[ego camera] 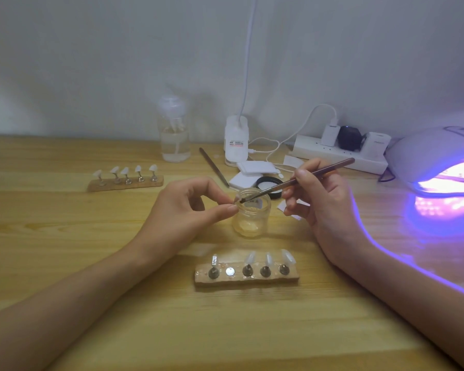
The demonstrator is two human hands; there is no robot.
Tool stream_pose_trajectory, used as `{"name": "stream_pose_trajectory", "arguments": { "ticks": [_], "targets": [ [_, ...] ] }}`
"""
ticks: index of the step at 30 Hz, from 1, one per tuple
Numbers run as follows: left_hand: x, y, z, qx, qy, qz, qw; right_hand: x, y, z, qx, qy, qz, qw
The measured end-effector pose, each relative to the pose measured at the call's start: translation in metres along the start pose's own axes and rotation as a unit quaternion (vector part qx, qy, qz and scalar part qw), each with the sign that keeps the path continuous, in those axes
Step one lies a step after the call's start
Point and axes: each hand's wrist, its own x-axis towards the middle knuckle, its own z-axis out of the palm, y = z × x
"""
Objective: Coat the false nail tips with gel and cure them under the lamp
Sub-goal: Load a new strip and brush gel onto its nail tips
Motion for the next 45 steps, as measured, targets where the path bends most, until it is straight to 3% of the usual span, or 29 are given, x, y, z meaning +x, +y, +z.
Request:
{"name": "stream_pose_trajectory", "arguments": {
  "ticks": [14,20,24,28,33,37,41,45],
  "targets": [
    [0.0000,0.0017,-0.0010,-0.017,-0.010,0.018,1.000,0.0013,-0.0018,0.0001,0.058,-0.016,0.000,0.998],
    [-0.0004,0.0015,-0.0002,-0.027,-0.006,0.013,1.000,0.0016,-0.0004,-0.0006,0.039,0.005,0.009,0.999],
    [-0.0004,0.0009,-0.0010,-0.023,-0.007,0.011,1.000,0.0013,-0.0011,0.0006,0.041,-0.025,0.009,0.999],
    [-0.0009,0.0025,-0.0006,-0.022,-0.010,0.013,1.000,0.0014,0.0002,-0.0003,0.032,0.015,0.021,0.999],
    [-0.0005,0.0022,-0.0013,-0.022,-0.010,0.011,1.000,-0.0002,-0.0022,0.0012,0.040,-0.023,0.007,0.999],
    [-0.0008,0.0030,-0.0001,-0.033,-0.007,0.008,0.999,0.0000,-0.0017,0.0008,0.024,0.018,0.013,0.999],
    [-0.0008,0.0031,-0.0013,-0.026,-0.008,0.009,1.000,-0.0006,-0.0032,0.0020,0.045,-0.019,0.005,0.999],
    [-0.0011,0.0031,-0.0014,-0.029,-0.012,0.006,0.999,-0.0002,-0.0013,0.0009,0.021,0.017,0.017,0.999]
  ]
}}
